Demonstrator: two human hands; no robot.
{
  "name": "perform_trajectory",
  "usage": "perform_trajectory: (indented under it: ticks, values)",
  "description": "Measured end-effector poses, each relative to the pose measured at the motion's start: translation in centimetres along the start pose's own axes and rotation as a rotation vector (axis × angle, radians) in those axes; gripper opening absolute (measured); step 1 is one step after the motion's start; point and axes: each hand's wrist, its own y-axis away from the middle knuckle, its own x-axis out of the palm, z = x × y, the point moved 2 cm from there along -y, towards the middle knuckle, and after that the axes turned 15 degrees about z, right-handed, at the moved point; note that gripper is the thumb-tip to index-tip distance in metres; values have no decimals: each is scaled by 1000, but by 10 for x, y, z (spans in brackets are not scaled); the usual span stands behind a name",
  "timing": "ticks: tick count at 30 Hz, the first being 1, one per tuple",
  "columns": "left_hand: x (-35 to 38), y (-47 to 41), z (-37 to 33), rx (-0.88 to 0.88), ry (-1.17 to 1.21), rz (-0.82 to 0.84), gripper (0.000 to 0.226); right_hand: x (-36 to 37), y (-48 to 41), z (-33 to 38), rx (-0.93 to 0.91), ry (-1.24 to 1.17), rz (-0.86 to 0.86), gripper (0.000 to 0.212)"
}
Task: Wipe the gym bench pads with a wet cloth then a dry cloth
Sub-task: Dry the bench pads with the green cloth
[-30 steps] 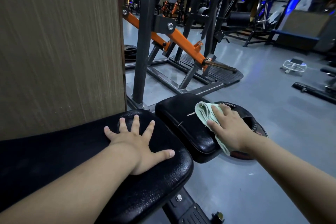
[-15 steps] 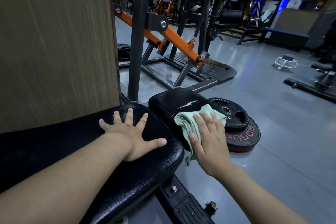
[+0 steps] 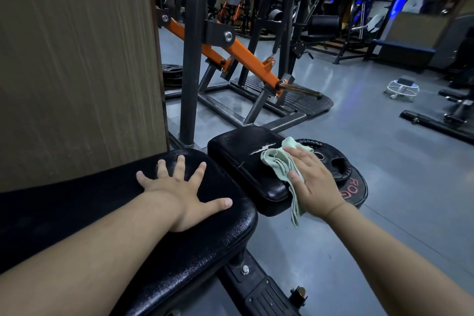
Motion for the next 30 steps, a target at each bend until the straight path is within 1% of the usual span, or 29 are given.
perform_trajectory:
  ticks: [4,6,11,13,16,19,23,26,30]
  values:
    - [0,0,0,0,-3,-6,108,6,7,20,178,31,63,59]
    - [-1,0,0,-3,-1,-4,108,9,8,36,217,51,111,65]
    - [-1,-1,0,-12,-4,-12,109,9,-1,78,162,145,272,71]
    - [-1,-1,-1,-13,-3,-10,109,10,-6,83,157,196,353,74]
    - [0,-1,-3,-12,-7,-8,108,9,-14,83,176,236,409,72]
    - [-1,0,-5,-12,-9,-9,108,9,-29,83,199,232,470,68]
    - [-2,0,-5,-10,-9,-8,107,10,-65,79,194,182,587,72]
    - [-1,1,-7,1,-13,-9,108,16,-95,75,181,142,618,73]
    - [-1,0,-7,13,-12,-18,107,24,-131,75,168,121,606,71]
